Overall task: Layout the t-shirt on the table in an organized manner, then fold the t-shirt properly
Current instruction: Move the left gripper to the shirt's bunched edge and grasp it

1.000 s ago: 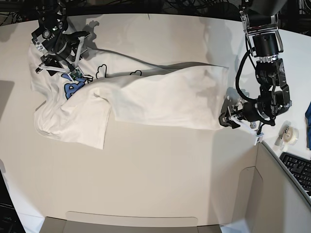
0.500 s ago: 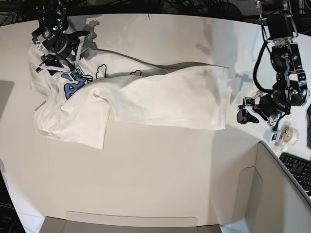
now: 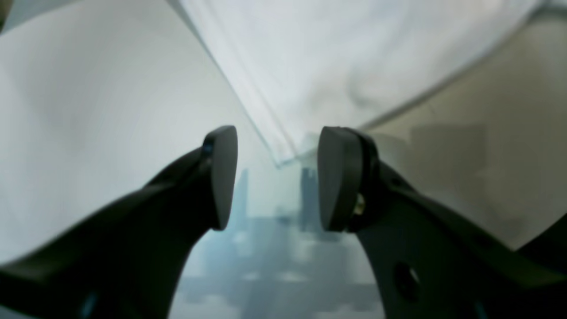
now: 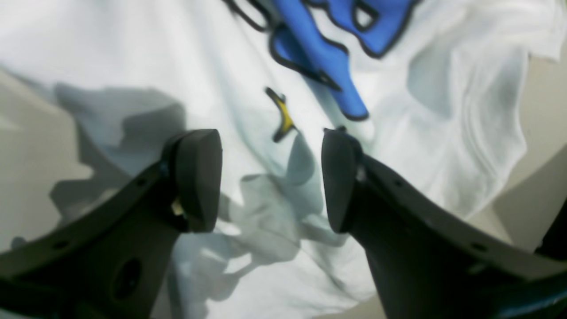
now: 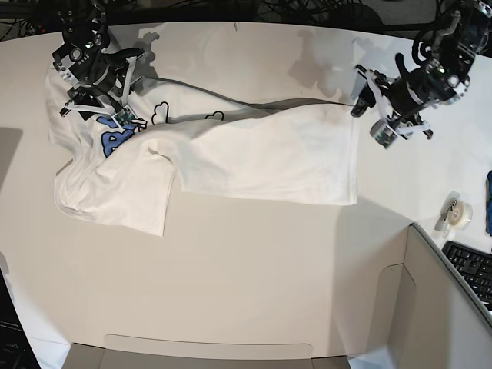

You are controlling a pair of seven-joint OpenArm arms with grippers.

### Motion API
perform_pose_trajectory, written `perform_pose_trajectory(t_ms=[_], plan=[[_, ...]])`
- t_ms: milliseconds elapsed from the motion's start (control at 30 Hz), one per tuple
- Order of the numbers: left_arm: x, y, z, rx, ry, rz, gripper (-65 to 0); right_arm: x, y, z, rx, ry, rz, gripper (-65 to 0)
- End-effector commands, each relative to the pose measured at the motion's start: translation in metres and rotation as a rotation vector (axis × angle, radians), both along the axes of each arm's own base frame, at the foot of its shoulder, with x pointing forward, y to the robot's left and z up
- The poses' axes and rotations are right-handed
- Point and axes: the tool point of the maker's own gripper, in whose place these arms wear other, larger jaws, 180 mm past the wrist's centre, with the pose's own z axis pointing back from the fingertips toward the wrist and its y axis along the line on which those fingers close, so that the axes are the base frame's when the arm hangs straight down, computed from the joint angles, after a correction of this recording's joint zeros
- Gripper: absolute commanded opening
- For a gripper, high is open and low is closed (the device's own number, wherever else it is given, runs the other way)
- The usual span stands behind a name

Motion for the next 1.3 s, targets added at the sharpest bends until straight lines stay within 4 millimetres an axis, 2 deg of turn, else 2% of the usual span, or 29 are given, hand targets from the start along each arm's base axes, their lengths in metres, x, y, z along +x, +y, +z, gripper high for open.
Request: perform_pose_trajectory(t_ms=[0, 100, 200, 433, 633, 733, 833, 967, 1000, 1067, 1167, 1267], plan=[[-0.002, -0.004, -0.001, 0.042, -0.022, -0.048, -36.4, 0.004, 0.001, 0.006, -0.007, -0.022, 0.018, -29.5], [-0.023, -0.013, -0.025, 0.219, -0.036, -0.209, -36.4, 0.002, 0.007, 0.004, 0.0, -0.015, 0.036, -29.5], [-0.036, -0.024, -0.038, 0.363, -0.088, -0.338, -36.4, 0.002, 0.009, 0.003, 0.003, -0.012, 0.042, -29.5], [-0.039, -0.047, -0.04, 0.485, -0.221, -0.419, -36.4, 0.0, 0.009, 0.002, 0.001, -0.005, 0.043, -29.5], [-0.037, -0.036, -0.051, 0.545, -0.215, -0.423, -36.4, -0.002, 0.009, 0.001, 0.001, -0.002, 0.043, -29.5], [-0.023, -0.033, -0.052, 0.554, -0.24, -0.421, -36.4, -0.002, 0.009, 0.001, 0.002, -0.002, 0.044, -29.5], [-0.02, -0.021, -0.063, 0.581, -0.216, -0.415, -36.4, -0.002, 0.009, 0.001, 0.002, -0.002, 0.044, -29.5], [-0.024, -0.016, -0.08, 0.596, -0.173, -0.4, -36.6, -0.002, 0.009, 0.001, 0.002, -0.002, 0.044, -29.5], [-0.025, -0.016, -0.08, 0.597, -0.171, -0.401, -37.9, -0.002, 0.009, 0.001, 0.002, -0.002, 0.044, -29.5], [-0.025, -0.016, -0.08, 0.597, -0.17, -0.402, -44.9, -0.002, 0.009, 0.001, 0.002, -0.002, 0.044, -29.5], [-0.023, -0.016, -0.078, 0.596, -0.177, -0.396, -63.7, -0.002, 0.009, 0.001, 0.002, -0.002, 0.044, -29.5], [-0.02, -0.02, -0.072, 0.586, -0.195, -0.393, -64.5, -0.002, 0.009, 0.001, 0.002, -0.002, 0.044, -29.5]])
